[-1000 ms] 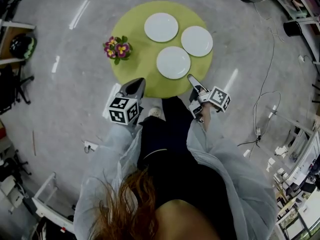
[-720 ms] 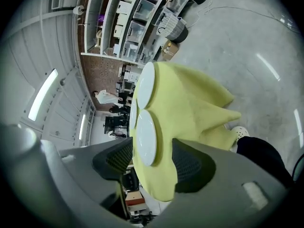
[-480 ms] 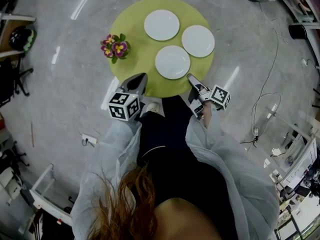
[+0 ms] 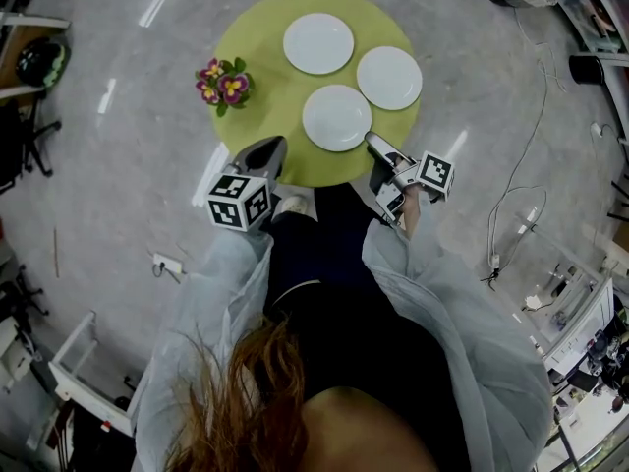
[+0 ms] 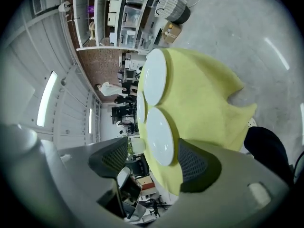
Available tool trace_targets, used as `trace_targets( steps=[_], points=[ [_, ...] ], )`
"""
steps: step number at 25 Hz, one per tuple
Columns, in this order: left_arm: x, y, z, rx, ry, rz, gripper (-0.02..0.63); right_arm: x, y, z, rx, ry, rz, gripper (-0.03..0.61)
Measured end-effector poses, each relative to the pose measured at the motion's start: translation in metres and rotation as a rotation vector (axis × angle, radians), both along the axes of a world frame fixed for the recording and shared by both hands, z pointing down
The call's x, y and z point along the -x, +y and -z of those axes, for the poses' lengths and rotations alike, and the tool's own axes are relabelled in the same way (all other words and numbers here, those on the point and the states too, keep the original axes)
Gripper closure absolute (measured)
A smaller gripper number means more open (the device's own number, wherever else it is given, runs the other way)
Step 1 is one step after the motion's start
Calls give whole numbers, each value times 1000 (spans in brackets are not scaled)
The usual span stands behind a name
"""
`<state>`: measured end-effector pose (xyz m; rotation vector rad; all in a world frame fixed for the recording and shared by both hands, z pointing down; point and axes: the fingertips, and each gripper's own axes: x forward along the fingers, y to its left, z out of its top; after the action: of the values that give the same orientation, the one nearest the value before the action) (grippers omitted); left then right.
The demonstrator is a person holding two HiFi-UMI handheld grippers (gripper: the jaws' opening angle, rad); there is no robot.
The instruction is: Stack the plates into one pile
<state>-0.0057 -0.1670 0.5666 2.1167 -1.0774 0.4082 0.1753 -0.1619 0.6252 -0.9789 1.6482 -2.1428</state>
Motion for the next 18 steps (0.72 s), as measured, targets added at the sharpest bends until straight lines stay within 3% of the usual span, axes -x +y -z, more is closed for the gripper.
trace_targets(
  steps=[9, 13, 16, 18],
  points=[
    [21, 6, 2, 1, -6, 64, 601, 17, -16, -11, 21, 25, 25, 284],
    [28, 10, 1, 7, 2, 89, 601, 20, -16, -25, 88, 117, 25, 392],
    [30, 14, 2, 7, 7, 100, 601, 19, -11, -38, 146, 201, 10, 540],
    [30, 15, 3, 4, 11, 104, 601, 20, -8, -41, 156, 226, 13, 541]
  ],
)
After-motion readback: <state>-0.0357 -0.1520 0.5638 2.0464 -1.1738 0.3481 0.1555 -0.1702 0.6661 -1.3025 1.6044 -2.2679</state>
